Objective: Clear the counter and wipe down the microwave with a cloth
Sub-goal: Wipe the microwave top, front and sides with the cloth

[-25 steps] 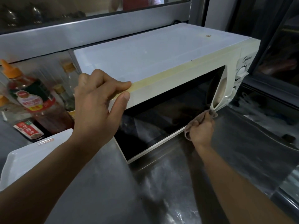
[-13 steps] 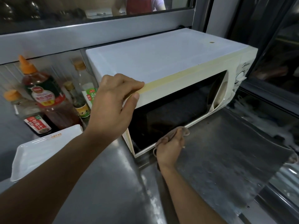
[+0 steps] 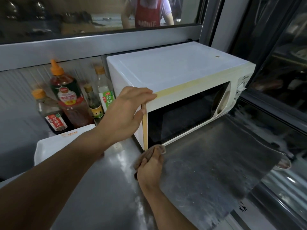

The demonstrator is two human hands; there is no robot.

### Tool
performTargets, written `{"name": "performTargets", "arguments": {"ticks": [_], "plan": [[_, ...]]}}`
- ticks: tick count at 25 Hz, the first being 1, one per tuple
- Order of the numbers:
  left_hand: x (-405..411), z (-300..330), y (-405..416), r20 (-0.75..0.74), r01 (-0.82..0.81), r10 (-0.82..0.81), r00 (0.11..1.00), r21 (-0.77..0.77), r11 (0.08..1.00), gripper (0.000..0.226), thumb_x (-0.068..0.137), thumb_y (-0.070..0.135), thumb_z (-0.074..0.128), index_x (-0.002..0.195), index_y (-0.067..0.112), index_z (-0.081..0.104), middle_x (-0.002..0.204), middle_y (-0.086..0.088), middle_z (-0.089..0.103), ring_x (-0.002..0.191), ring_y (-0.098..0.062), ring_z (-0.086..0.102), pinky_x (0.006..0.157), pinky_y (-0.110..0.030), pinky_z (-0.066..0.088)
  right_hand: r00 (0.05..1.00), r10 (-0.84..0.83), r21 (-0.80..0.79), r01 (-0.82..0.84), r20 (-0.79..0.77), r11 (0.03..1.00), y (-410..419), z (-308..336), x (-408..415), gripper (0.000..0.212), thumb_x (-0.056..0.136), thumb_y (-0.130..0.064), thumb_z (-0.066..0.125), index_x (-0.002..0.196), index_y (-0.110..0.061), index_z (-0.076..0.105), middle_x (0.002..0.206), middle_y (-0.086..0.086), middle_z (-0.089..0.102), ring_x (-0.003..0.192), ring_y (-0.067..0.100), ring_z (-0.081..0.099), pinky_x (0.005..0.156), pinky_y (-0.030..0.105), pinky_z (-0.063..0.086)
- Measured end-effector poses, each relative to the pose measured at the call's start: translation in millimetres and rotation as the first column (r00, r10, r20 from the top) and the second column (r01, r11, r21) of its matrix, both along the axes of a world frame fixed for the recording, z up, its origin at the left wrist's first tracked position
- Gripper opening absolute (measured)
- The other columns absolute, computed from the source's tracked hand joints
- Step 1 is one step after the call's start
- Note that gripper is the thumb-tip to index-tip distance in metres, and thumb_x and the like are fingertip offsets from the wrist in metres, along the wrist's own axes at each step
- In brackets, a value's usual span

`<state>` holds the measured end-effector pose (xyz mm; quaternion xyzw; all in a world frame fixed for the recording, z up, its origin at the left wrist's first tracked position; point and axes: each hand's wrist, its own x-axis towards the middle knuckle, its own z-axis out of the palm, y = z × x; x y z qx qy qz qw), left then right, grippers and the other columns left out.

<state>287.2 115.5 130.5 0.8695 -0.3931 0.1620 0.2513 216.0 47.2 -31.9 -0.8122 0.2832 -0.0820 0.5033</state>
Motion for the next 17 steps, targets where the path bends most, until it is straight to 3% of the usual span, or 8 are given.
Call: {"name": "performTargets", "arguments": {"ticks": [3, 5, 8, 10, 11, 13, 17], "plan": [[-3, 3, 3, -0.049, 0.01, -0.007, 0.999, 0.06, 0.998, 0.054, 0.086, 0.0, 0.055, 0.137, 0.018, 0.048, 0.144, 0.002, 0.044, 0.135, -0.018, 0.033, 0.109, -0.019, 0.022, 0.992, 0.12, -0.052, -0.121, -0.038, 0.991, -3, 8, -14, 0.044, 0.093, -0.01, 0.048, 0.136, -0.011, 0.037, 0.128, 0.011, 0.05, 0.11, 0.022, 0.054, 0.091, 0.029, 0.046], [-8, 8, 7, -0.083, 0.011, -0.002, 0.997, 0.102, 0.995, 0.056, 0.087, 0.003, 0.056, 0.139, 0.019, 0.044, 0.148, 0.002, 0.039, 0.138, -0.017, 0.03, 0.113, -0.027, 0.025, 0.992, 0.115, -0.041, -0.117, -0.055, 0.992, -9, 22, -25, 0.041, 0.094, -0.007, 0.048, 0.133, -0.015, 0.042, 0.125, 0.009, 0.051, 0.108, 0.02, 0.056, 0.092, 0.027, 0.048], [-17, 18, 22, -0.079, -0.047, 0.057, 0.995, 0.122, 0.991, 0.056, 0.087, 0.01, 0.06, 0.139, 0.019, 0.043, 0.148, 0.0, 0.039, 0.138, -0.018, 0.031, 0.111, -0.029, 0.026, 0.997, 0.073, -0.107, -0.075, -0.021, 0.991, -20, 44, -40, 0.028, 0.098, -0.009, 0.04, 0.124, -0.02, 0.045, 0.111, 0.005, 0.052, 0.09, 0.004, 0.06, 0.075, 0.01, 0.049], [-22, 23, 36, -0.093, -0.1, 0.116, 0.989, 0.163, 0.982, 0.06, 0.087, 0.015, 0.061, 0.142, 0.019, 0.038, 0.148, 0.0, 0.038, 0.138, -0.018, 0.031, 0.111, -0.031, 0.026, 0.998, 0.065, -0.248, -0.062, 0.001, 0.967, -29, 64, -48, 0.025, 0.101, -0.013, 0.037, 0.122, -0.022, 0.046, 0.101, -0.005, 0.052, 0.083, -0.001, 0.059, 0.066, 0.002, 0.045], [-24, 25, 43, -0.104, -0.119, 0.14, 0.985, 0.186, 0.975, 0.061, 0.087, 0.016, 0.061, 0.143, 0.019, 0.036, 0.149, -0.001, 0.037, 0.138, -0.019, 0.03, 0.111, -0.031, 0.026, 0.996, 0.083, -0.259, -0.075, 0.021, 0.963, -33, 74, -52, 0.029, 0.099, -0.013, 0.041, 0.126, -0.021, 0.046, 0.106, -0.008, 0.052, 0.092, 0.001, 0.057, 0.073, 0.004, 0.044], [-30, 32, 59, -0.119, -0.142, 0.168, 0.979, 0.203, 0.969, 0.062, 0.087, 0.017, 0.061, 0.144, 0.018, 0.035, 0.148, -0.004, 0.038, 0.137, -0.021, 0.031, 0.111, -0.033, 0.027, 0.986, 0.135, -0.269, -0.103, 0.102, 0.957, -37, 96, -60, 0.041, 0.092, -0.008, 0.049, 0.132, -0.013, 0.046, 0.129, 0.005, 0.047, 0.116, 0.017, 0.047, 0.092, 0.016, 0.036], [-53, 45, 79, -0.12, -0.192, 0.217, 0.969, 0.188, 0.963, 0.061, 0.086, 0.017, 0.064, 0.142, 0.016, 0.039, 0.146, -0.007, 0.042, 0.136, -0.024, 0.033, 0.11, -0.037, 0.028, 0.958, 0.248, -0.343, -0.187, 0.142, 0.921, -46, 125, -74, 0.046, 0.091, -0.004, 0.048, 0.136, -0.009, 0.043, 0.141, 0.012, 0.04, 0.129, 0.025, 0.038, 0.103, 0.025, 0.03]]}}
